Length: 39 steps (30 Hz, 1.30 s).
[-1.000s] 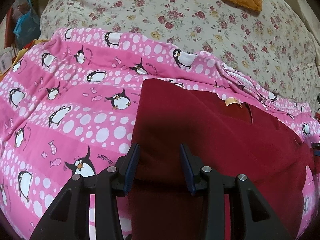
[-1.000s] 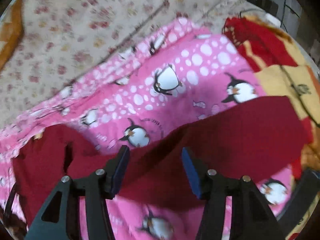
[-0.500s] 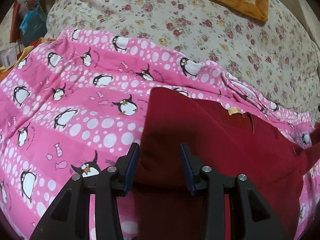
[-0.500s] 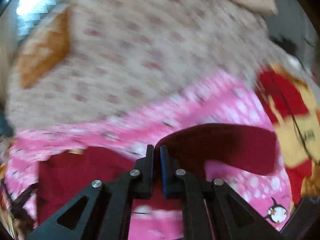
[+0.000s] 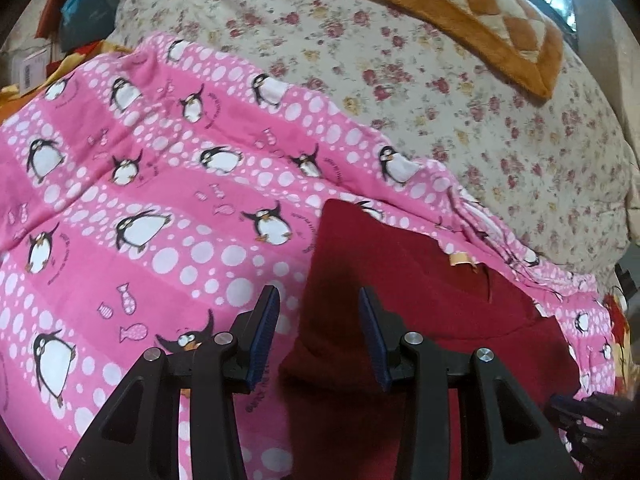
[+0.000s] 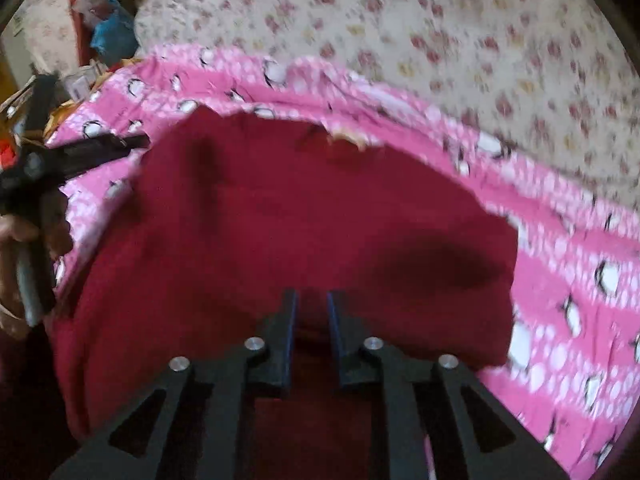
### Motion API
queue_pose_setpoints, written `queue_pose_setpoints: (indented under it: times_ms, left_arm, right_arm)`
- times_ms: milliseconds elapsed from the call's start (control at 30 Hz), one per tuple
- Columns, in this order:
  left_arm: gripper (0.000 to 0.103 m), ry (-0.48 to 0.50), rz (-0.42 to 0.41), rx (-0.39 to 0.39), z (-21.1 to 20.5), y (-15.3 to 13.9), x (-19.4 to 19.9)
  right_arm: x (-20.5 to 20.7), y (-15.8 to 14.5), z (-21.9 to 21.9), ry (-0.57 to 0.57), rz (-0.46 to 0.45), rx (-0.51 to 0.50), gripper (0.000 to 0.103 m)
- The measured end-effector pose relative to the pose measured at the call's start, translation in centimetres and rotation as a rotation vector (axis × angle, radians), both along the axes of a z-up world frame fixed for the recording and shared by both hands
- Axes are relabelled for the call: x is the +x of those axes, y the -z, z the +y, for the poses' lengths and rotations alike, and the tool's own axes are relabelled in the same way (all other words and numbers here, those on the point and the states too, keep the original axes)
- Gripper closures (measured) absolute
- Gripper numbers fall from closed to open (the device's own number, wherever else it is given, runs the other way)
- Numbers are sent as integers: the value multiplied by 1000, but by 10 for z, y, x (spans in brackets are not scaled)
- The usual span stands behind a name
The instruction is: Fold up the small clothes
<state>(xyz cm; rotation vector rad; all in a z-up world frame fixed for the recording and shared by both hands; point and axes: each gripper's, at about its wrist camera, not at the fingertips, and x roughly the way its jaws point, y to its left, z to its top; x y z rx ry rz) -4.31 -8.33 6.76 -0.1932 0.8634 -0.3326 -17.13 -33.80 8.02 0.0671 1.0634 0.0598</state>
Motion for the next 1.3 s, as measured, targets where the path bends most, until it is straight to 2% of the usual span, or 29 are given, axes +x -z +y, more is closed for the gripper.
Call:
queue_pose_setpoints:
  times_ms: [133,200,300,400,500,533,600,767,900,933,967,1000,1033,1100,1167,1233,1300]
  left_arm:
    - [83,55,15,-1,-8,1,-2]
    - [83,82,28,1,-12,2,-4]
    - [83,117,51,-8,-15,3,-7]
    - [83,157,87,-5,-19,8,-10]
    - [84,193,105,69,-32,16,-14]
    - [90,209,88,95,-36,15,-17]
    - [102,237,68,109,-41,11,-21]
    - [103,257,17,69,-48,-11,-23]
    - [103,271,-11,56,-57,-31,-15]
    - [103,273,-27,61,-62,-39,-11]
    - [103,274,-38,61,-64,-45,-9]
    - [103,276,-53,59,-67,-52,-6]
    - [103,276,-79,59,-70,-60,-3]
    - [103,265,-122,91,-75,-66,0]
    - [103,251,-123,143,-79,-58,8]
    - [103,215,-53,187,-82,-32,25]
    - [103,158,26,249,-80,-1,41]
  right_arm:
    - [-19,-15,-27,69,-62,41,60]
    - [-25,-19,-39,101,-76,44,55]
    - [-33,-22,-62,154,-84,27,55]
    - [-41,-24,-96,277,-94,33,52]
    - [-40,-21,-129,396,-89,74,50]
    - [-35,-19,-138,422,-88,81,49]
    - [-27,-15,-144,432,-84,94,47]
    - [9,10,-157,442,-43,147,40]
    - [36,37,-171,474,10,207,39]
    - [38,39,-171,468,4,221,42]
    - [40,38,-170,450,-10,213,49]
    - [41,32,-167,431,-31,169,83]
    - [39,23,-164,425,-64,124,91]
    - [32,8,-165,431,-126,110,93]
    - [29,-3,-166,455,-171,54,93]
    - [34,1,-170,470,-155,37,93]
    - [44,18,-175,497,-98,6,99]
